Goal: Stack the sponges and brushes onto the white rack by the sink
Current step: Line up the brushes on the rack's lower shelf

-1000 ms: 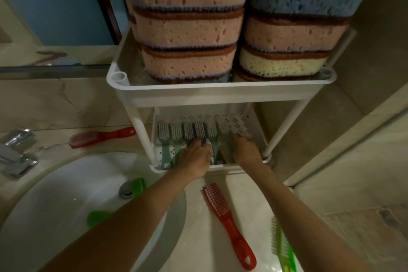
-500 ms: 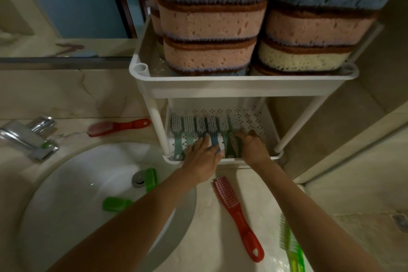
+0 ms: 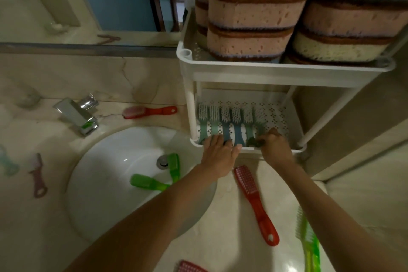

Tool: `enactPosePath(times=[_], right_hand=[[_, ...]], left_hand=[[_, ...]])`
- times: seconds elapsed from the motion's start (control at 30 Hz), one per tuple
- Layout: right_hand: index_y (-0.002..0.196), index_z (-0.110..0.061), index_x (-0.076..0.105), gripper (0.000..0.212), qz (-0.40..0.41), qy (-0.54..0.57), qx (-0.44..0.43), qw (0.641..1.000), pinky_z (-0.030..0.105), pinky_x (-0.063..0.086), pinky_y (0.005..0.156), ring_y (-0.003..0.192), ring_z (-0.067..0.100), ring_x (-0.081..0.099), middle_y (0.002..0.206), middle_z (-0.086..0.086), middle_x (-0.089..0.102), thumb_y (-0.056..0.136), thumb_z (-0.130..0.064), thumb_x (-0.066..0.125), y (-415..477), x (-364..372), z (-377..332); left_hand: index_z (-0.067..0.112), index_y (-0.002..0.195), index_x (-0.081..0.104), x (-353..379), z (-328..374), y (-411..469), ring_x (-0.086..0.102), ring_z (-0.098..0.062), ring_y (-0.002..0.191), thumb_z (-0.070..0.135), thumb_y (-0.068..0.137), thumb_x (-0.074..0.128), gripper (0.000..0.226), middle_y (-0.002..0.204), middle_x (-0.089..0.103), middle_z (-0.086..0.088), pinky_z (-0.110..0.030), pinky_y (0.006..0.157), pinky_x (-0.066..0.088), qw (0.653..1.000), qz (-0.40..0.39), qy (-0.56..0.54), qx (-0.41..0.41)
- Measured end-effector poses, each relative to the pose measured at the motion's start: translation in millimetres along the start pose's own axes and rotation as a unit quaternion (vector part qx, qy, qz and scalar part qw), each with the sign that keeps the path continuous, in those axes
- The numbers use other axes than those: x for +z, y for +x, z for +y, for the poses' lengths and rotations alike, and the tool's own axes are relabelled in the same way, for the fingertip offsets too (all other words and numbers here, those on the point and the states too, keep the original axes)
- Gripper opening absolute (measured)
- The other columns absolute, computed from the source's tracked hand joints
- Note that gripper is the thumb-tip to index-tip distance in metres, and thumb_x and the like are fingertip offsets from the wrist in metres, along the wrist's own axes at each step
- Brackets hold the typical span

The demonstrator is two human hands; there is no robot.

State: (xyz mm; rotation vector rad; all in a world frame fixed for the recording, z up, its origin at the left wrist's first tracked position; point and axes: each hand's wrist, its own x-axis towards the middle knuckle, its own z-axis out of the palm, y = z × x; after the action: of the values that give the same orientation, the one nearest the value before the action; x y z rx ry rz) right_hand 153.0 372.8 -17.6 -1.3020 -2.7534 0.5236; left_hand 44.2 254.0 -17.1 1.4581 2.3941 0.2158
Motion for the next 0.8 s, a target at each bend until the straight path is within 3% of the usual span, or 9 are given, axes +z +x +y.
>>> enactPosePath(times=[0.13, 0.2, 0.3, 0.4, 0.5, 0.57, 0.63, 0.8], right_hand=[[0.108, -0.014, 0.067, 0.025, 0.012, -0.010, -0.003, 1.000, 0.027, 0.049, 0.082, 0.094, 0.020, 0.059, 0.108, 0.010, 0.061, 0.095, -0.012, 0.045, -7.4, -1.3, -4.2], [0.105, -0.013, 0.068, 0.024, 0.021, 0.010, 0.024, 0.999, 0.032, 0.053, 0.082, 0.091, 0.020, 0.061, 0.104, 0.010, 0.065, 0.094, -0.011, 0.047, -11.7, 0.6, -8.5], [0.099, -0.005, 0.067, 0.021, 0.103, 0.044, 0.018, 0.994, 0.039, 0.054, 0.083, 0.089, 0.025, 0.062, 0.101, 0.014, 0.066, 0.088, 0.000, 0.050, -24.2, 5.9, -19.9], [0.093, 0.002, 0.068, 0.032, 0.211, 0.096, -0.049, 0.972, 0.046, 0.053, 0.079, 0.088, 0.038, 0.062, 0.097, 0.023, 0.065, 0.072, 0.018, 0.051, -40.3, 12.7, -46.7], [0.094, 0.006, 0.067, 0.034, 0.257, 0.186, -0.107, 0.942, 0.030, 0.044, 0.075, 0.084, 0.036, 0.062, 0.094, 0.024, 0.064, 0.067, 0.020, 0.053, -67.8, 20.5, -94.2], [0.094, 0.005, 0.067, 0.027, 0.250, 0.257, -0.126, 0.925, 0.021, 0.038, 0.070, 0.082, 0.029, 0.062, 0.092, 0.022, 0.066, 0.073, 0.014, 0.052, -91.0, 32.8, -129.2], [0.091, 0.002, 0.067, 0.025, 0.211, 0.297, -0.145, 0.920, 0.022, 0.039, 0.071, 0.080, 0.027, 0.063, 0.090, 0.018, 0.068, 0.074, 0.004, 0.049, -114.3, 52.5, -162.0], [0.092, 0.001, 0.068, 0.024, 0.020, 0.319, -0.193, 0.928, 0.023, 0.042, 0.073, 0.079, 0.032, 0.068, 0.092, 0.017, 0.071, 0.081, 0.000, 0.047, -154.2, 104.6, -239.5]], left_hand=[[0.010, 0.131, 0.048, -4.3, 1.7, -8.8, 0.031, -0.025, 0.135, 0.039, 0.101, 0.018, 0.051, 0.141, 0.042, -0.013, -0.038, 0.115, 0.018, 0.999, 0.001, -0.031, -0.012], [0.009, 0.140, 0.037, -9.8, 0.5, -15.3, 0.026, -0.026, 0.140, 0.039, 0.101, 0.019, 0.052, 0.148, 0.034, -0.014, -0.040, 0.117, 0.017, 0.998, -0.009, -0.064, -0.025], [0.011, 0.147, 0.024, -23.4, -4.1, -33.0, 0.024, -0.026, 0.142, 0.037, 0.101, 0.025, 0.053, 0.153, 0.028, -0.012, -0.040, 0.117, 0.022, 0.988, -0.011, -0.147, -0.043], [0.012, 0.142, 0.033, -39.9, -13.8, -64.2, 0.041, -0.025, 0.132, 0.027, 0.100, 0.035, 0.045, 0.144, 0.042, -0.010, -0.034, 0.107, 0.035, 0.982, 0.003, -0.185, -0.041], [0.011, 0.130, 0.050, -49.5, -41.9, -102.7, 0.052, -0.026, 0.119, 0.019, 0.097, 0.039, 0.035, 0.131, 0.055, -0.010, -0.031, 0.099, 0.038, 0.977, 0.047, -0.182, -0.101], [0.011, 0.121, 0.057, -52.4, -68.5, -130.8, 0.056, -0.028, 0.114, 0.017, 0.096, 0.040, 0.031, 0.123, 0.062, -0.012, -0.035, 0.098, 0.043, 0.958, 0.082, -0.219, -0.168], [0.007, 0.114, 0.062, -54.2, -96.4, -160.1, 0.058, -0.028, 0.110, 0.016, 0.096, 0.041, 0.029, 0.118, 0.064, -0.014, -0.033, 0.094, 0.045, 0.932, 0.115, -0.255, -0.233], [0.004, 0.112, 0.064, -55.5, -175.0, -224.7, 0.059, -0.026, 0.111, 0.012, 0.094, 0.046, 0.026, 0.117, 0.066, -0.012, -0.026, 0.091, 0.041, 0.888, 0.160, -0.287, -0.323]])
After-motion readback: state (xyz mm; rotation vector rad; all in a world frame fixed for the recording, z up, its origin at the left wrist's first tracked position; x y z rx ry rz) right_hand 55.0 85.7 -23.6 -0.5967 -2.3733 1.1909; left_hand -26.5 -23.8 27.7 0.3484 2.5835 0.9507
